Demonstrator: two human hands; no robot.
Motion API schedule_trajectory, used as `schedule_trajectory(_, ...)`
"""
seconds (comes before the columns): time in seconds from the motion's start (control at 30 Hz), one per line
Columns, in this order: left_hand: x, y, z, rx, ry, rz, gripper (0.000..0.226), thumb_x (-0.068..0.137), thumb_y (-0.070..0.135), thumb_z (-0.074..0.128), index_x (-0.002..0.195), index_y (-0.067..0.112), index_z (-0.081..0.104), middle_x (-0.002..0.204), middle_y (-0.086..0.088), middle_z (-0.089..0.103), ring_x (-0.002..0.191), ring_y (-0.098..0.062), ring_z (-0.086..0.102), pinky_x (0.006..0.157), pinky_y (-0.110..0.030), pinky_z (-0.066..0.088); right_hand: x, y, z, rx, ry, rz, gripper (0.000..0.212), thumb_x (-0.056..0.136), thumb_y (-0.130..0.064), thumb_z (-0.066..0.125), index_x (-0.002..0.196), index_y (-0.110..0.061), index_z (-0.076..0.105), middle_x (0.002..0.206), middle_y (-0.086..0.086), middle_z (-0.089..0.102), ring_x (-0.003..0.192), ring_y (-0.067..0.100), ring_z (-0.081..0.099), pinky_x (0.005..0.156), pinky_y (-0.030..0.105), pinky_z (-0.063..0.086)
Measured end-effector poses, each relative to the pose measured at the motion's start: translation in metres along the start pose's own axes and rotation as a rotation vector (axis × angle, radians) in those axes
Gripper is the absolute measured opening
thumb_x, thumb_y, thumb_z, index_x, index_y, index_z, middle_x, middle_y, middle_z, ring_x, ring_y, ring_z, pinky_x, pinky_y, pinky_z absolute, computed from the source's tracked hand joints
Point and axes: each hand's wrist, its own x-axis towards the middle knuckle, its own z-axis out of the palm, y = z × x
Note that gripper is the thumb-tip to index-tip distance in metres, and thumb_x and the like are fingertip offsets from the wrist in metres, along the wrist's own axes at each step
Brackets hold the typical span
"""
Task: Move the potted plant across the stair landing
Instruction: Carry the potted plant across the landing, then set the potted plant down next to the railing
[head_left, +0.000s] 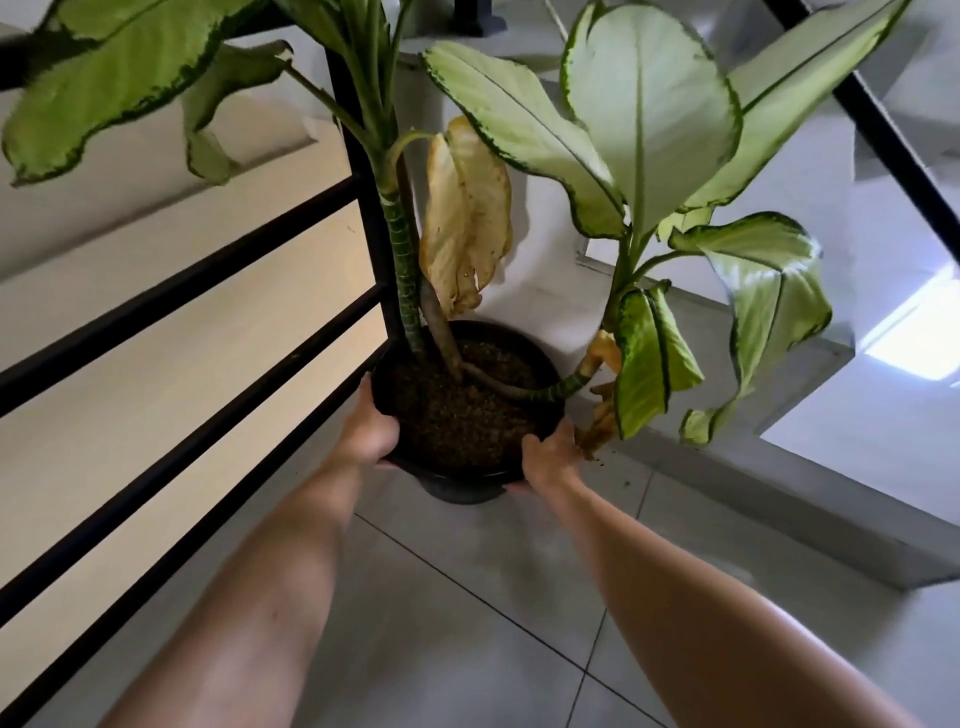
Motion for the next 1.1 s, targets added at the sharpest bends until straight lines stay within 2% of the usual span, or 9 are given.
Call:
schedule_trajectory(0.17,0.003,-0.004,0.015,-0.127,0.065,-0.053,0.077,0.100,0.040,0.058,0.158,0.050,0.009,0.155,-0.011,0.040,0.118,-0.049,0.057,0.053,-0.047,0.063,0.015,-0.005,-0.007,-0.103,-0.003,-0.073,0.054,0.105,-0.013,0.043,0.153,-0.029,0.025,0.159,0.011,0.030,0.128,0.050,0.051,0.049,0.046,0.062)
schedule_trajectory(0.33,0.003,-0.009,0.028,-0.176,0.158,0.017,0.079,0.104,0.034,0.057,0.164,0.034,0.005,0.160,-0.016,0.035,0.137,-0.043,0.043,0.092,-0.040,0.049,0.021,-0.010,-0.011,-0.201,-0.017,-0.097,0.049,0.104,-0.015,0.043,0.149,-0.030,0.030,0.151,0.014,0.040,0.115,0.050,0.062,0.039,0.036,0.061)
schedule_trajectory(0.43,-0.010,-0.008,0.033,-0.232,0.190,-0.034,0.071,0.102,0.042,0.053,0.160,0.044,0.013,0.155,-0.013,0.042,0.128,-0.046,0.051,0.070,-0.037,0.057,0.022,-0.015,-0.018,-0.208,-0.034,-0.110,0.050,0.104,-0.012,0.043,0.150,-0.030,0.031,0.155,0.012,0.036,0.123,0.050,0.057,0.039,0.035,0.060)
schedule_trajectory(0.57,-0.021,-0.004,0.039,-0.289,0.221,-0.038,0.063,0.097,0.031,0.054,0.147,0.056,0.025,0.145,-0.009,0.049,0.120,-0.045,0.056,0.076,-0.066,0.059,0.028,-0.022,-0.028,-0.249,-0.076,-0.115,0.062,0.106,-0.014,0.043,0.159,-0.037,0.020,0.162,0.012,0.028,0.123,0.051,0.056,0.038,0.030,0.058)
schedule_trajectory(0.7,-0.024,0.001,0.036,-0.303,0.235,-0.030,0.067,0.097,0.024,0.054,0.150,0.052,0.026,0.146,-0.008,0.049,0.124,-0.043,0.054,0.080,-0.066,0.058,0.033,-0.021,-0.023,-0.261,-0.050,-0.134,0.057,0.105,-0.014,0.044,0.156,-0.032,0.026,0.158,0.013,0.033,0.118,0.051,0.060,0.035,0.028,0.055)
schedule_trajectory(0.8,-0.020,-0.002,0.034,-0.271,0.225,-0.056,0.070,0.096,0.014,0.047,0.150,0.052,0.025,0.146,-0.011,0.047,0.122,-0.048,0.055,0.067,-0.067,0.060,0.033,-0.019,-0.019,-0.248,-0.039,-0.139,0.059,0.105,-0.014,0.043,0.154,-0.040,0.023,0.160,0.011,0.030,0.121,0.051,0.057,0.038,0.034,0.059)
schedule_trajectory(0.93,-0.019,-0.006,0.031,-0.233,0.202,-0.069,0.069,0.096,0.013,0.045,0.151,0.050,0.025,0.146,-0.010,0.046,0.119,-0.048,0.055,0.063,-0.063,0.062,0.019,-0.015,-0.016,-0.360,-0.010,-0.117,0.065,0.106,-0.024,0.039,0.158,-0.043,0.004,0.159,0.019,0.036,0.100,0.043,0.068,0.069,0.051,0.065)
schedule_trajectory(1.03,-0.019,-0.007,0.029,-0.200,0.178,-0.080,0.070,0.098,0.012,0.044,0.153,0.050,0.022,0.145,-0.013,0.046,0.115,-0.048,0.057,0.059,-0.055,0.064,0.013,-0.008,-0.018,-0.475,0.029,-0.183,0.072,0.106,-0.037,0.041,0.162,-0.035,-0.003,0.164,0.015,0.032,0.133,0.043,0.052,0.103,0.056,0.051)
schedule_trajectory(1.1,-0.018,-0.006,0.029,-0.188,0.180,-0.081,0.073,0.097,0.012,0.043,0.153,0.051,0.019,0.146,-0.016,0.045,0.115,-0.050,0.057,0.059,-0.055,0.064,0.006,-0.002,-0.021,-0.501,0.020,-0.235,0.073,0.107,-0.038,0.040,0.163,-0.031,-0.005,0.167,0.013,0.027,0.143,0.040,0.042,0.116,0.049,0.039)
